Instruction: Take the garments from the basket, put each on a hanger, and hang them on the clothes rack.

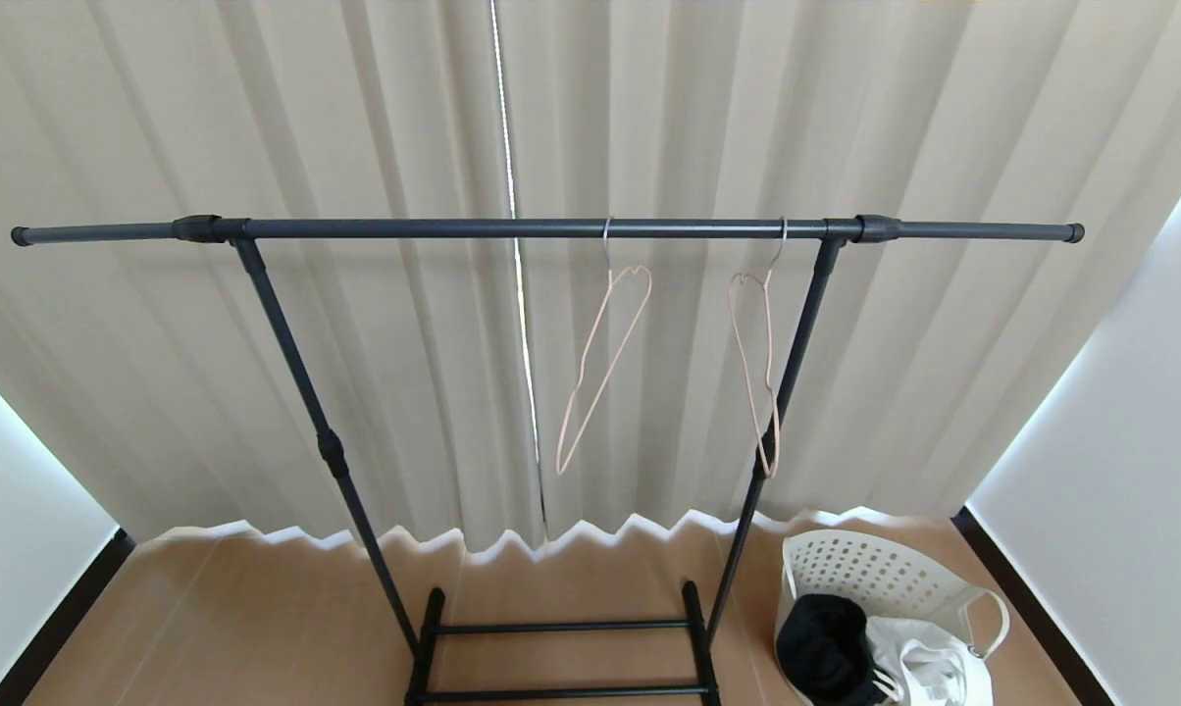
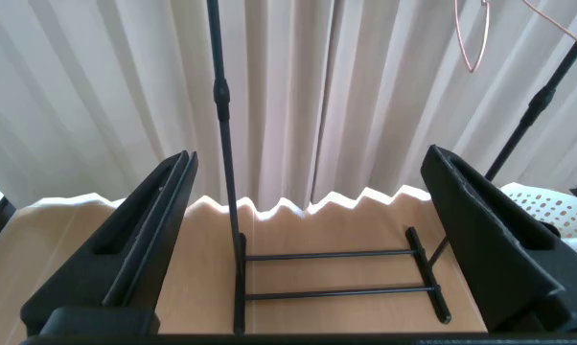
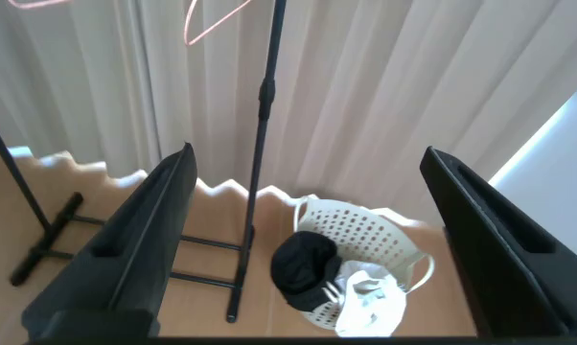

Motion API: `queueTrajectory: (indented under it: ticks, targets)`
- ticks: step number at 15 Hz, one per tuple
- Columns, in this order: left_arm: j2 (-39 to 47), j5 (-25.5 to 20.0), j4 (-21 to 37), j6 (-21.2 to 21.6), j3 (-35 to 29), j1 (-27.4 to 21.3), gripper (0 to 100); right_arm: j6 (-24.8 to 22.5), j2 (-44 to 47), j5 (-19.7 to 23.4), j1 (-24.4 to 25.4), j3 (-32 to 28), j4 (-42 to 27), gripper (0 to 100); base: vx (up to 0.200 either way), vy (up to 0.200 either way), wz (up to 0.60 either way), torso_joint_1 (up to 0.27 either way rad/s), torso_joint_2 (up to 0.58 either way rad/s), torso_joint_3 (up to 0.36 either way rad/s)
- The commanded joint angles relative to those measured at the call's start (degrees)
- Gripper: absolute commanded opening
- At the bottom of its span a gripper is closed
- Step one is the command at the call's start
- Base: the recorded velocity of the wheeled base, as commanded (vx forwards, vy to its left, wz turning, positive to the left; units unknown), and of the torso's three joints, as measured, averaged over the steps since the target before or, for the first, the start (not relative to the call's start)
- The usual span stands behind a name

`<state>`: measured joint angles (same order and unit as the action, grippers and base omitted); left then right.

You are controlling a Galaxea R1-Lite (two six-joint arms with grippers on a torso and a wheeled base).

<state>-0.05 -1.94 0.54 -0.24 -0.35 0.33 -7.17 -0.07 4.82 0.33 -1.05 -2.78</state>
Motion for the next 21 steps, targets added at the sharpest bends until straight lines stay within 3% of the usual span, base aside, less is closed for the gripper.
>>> queueTrajectory:
  ticks: [1, 3, 16, 21]
  targets:
    - [0.0, 0.0, 0.0, 0.0, 0.0, 0.0, 100, -0.3, 0.1, 0.3, 0.0, -0.1, 0.1, 100, 0.0, 0.0, 0.0, 0.0, 0.0, 0.0]
    - [0.0, 0.0, 0.0, 0.0, 0.0, 0.0, 100, 5.5, 0.1, 0.0, 0.0, 0.0, 0.1, 100, 0.0, 0.0, 0.0, 0.0, 0.0, 0.0]
    - [0.0, -0.3, 0.1, 0.6, 0.0, 0.0, 100, 5.6, 0.1, -0.4, 0.0, 0.0, 0.1, 100, 0.0, 0.0, 0.0, -0.004, 0.01, 0.003]
    - [0.0, -0.3, 0.0, 0.0, -0.1, 0.0, 100, 5.8, 0.1, -0.4, 0.0, 0.0, 0.1, 100, 0.0, 0.0, 0.0, -0.141, 0.33, 0.181]
